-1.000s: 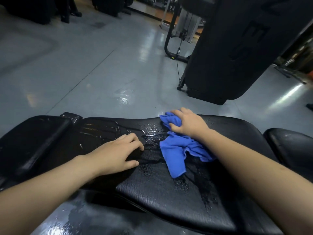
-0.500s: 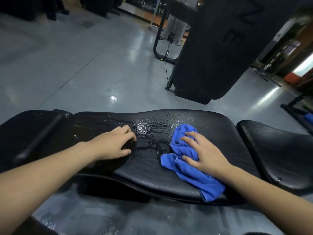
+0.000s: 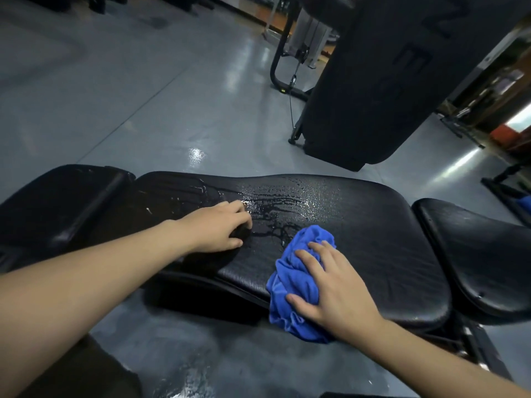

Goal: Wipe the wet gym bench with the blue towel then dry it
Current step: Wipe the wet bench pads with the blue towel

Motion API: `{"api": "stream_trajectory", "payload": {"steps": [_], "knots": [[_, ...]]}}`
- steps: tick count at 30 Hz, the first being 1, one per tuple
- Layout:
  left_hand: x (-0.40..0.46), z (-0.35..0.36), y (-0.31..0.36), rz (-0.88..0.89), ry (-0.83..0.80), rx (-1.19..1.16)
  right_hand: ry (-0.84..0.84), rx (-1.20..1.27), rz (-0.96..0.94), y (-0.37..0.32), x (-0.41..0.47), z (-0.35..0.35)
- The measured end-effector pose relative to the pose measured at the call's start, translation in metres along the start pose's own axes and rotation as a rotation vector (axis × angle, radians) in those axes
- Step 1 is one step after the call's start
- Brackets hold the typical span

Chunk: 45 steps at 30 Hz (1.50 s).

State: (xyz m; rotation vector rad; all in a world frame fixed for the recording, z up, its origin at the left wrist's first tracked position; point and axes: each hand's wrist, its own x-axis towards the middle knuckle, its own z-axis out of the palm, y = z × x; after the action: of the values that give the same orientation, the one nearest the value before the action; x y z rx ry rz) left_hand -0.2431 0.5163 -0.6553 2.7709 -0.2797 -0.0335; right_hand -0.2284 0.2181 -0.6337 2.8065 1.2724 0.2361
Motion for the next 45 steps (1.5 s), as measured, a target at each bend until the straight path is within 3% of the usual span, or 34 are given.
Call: {"api": "stream_trajectory", "payload": {"steps": [13, 23, 29, 33, 45], "knots": [[-0.018, -0.008, -0.028, -0.202, -0.075, -0.036, -0.074, 0.033, -0.076, -0.081, 0.105, 0.034], [-0.024, 0.000, -0.013, -0.277, -0.056, 0.039, -0.042, 0.081, -0.217, -0.018, 0.060, 0.016], [-0.029, -0.003, -0.001, -0.303, -0.059, 0.078, 0.087, 0.069, -0.244, 0.036, 0.004, -0.011], [-0.035, -0.001, 0.004, -0.287, -0.059, 0.123, 0.023, 0.052, -0.213, 0.065, -0.026, -0.022], [-0.034, -0.013, -0.016, -0.226, -0.214, 0.034, -0.063, -0.027, -0.181, 0.039, -0.011, -0.009]]}}
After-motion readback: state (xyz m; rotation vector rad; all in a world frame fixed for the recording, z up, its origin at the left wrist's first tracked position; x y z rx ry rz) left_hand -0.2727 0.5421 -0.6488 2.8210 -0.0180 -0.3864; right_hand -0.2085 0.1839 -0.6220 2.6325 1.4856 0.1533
